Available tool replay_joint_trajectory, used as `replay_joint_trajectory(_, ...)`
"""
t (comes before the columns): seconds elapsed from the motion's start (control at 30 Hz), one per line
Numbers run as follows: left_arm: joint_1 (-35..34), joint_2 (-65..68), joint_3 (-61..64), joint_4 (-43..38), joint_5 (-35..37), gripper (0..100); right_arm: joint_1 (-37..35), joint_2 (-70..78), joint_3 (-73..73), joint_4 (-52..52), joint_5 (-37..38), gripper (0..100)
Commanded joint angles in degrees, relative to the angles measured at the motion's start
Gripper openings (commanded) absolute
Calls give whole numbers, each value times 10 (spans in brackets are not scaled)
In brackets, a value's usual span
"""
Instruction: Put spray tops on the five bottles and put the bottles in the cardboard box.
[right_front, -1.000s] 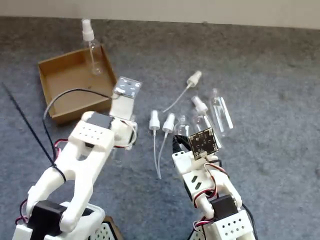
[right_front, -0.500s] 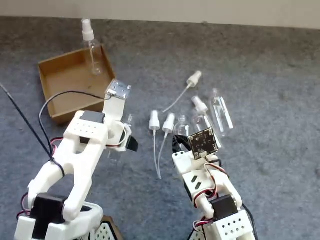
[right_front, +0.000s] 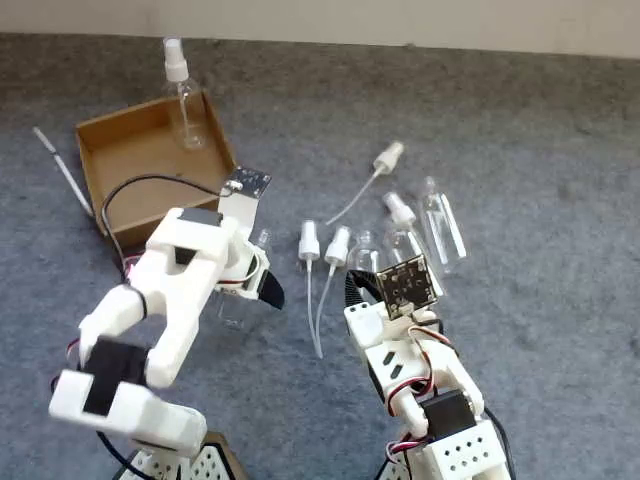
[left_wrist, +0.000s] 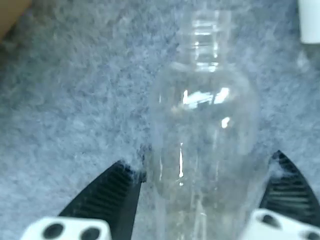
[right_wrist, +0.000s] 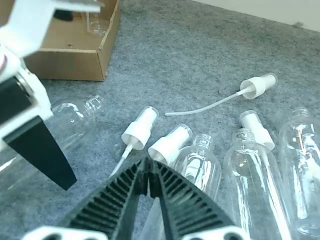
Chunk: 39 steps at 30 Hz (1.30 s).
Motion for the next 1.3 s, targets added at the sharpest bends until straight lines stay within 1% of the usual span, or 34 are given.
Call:
replay_joint_trajectory(0.0,0,20,-49,-6,-5,340,6,-4,59,2,4,4)
replay_joint_trajectory(0.33,1,20,-49,-4,-4,331,6,-5,59,2,4,4)
replay_joint_trajectory(0.47,1,20,-53,-6,-5,222,6,-5,59,2,4,4)
replay_joint_trajectory(0.53,5,20,-53,-6,-7,188,6,-5,59,2,4,4)
replay_joint_trajectory(0.83,14,19,-56,-6,-8,182,6,-4,59,2,4,4)
replay_joint_trajectory(1.13,14,16,-118,-2,-5,181,6,-4,59,2,5,4)
replay_joint_trajectory(1.27,14,-37,-123,-1,-4,181,6,-4,59,2,5,4)
